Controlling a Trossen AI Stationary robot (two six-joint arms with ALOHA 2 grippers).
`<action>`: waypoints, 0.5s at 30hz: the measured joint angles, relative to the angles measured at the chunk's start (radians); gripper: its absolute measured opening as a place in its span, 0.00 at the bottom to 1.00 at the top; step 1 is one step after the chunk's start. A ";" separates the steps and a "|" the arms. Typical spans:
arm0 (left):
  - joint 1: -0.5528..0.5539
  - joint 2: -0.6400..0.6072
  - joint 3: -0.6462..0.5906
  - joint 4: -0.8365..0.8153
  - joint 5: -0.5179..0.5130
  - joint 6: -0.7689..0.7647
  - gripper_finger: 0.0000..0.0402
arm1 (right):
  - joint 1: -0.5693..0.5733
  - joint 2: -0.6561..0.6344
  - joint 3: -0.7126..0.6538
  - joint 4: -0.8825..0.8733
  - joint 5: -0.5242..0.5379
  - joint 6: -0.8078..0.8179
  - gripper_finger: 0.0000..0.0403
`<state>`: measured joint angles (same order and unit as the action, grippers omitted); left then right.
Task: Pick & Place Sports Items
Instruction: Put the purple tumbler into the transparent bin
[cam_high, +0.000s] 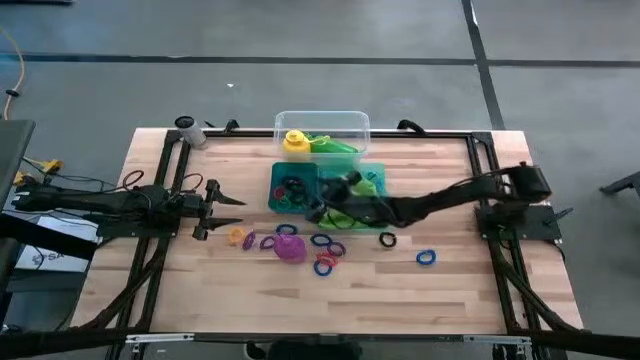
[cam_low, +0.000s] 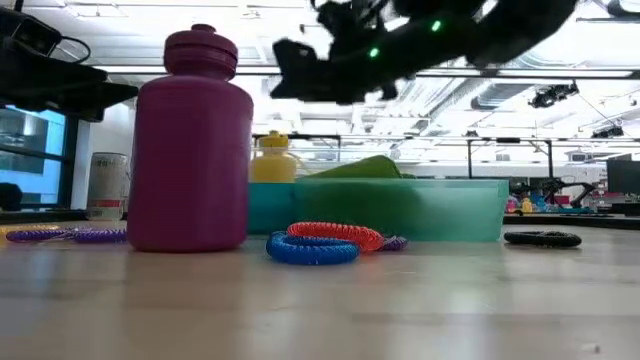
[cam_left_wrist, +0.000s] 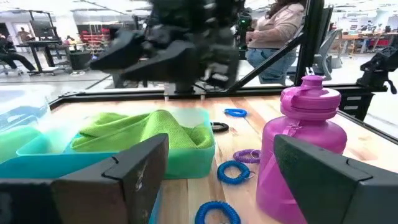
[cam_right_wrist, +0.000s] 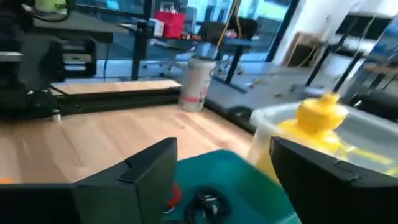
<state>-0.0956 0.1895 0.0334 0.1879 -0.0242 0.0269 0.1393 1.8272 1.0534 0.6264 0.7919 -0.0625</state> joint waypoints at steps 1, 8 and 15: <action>0.000 0.000 0.000 0.000 0.000 0.000 0.59 | 0.019 -0.008 0.000 0.000 0.036 -0.029 0.51; 0.000 0.000 0.000 0.000 0.000 0.000 0.59 | 0.148 -0.021 0.000 0.116 0.461 -0.275 0.51; 0.000 0.000 0.000 0.000 0.000 0.000 0.59 | 0.240 -0.022 0.000 0.157 0.668 -0.420 0.51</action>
<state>-0.0956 0.1894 0.0332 0.1877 -0.0242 0.0269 0.3796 1.8057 1.0534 0.7830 1.4599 -0.4823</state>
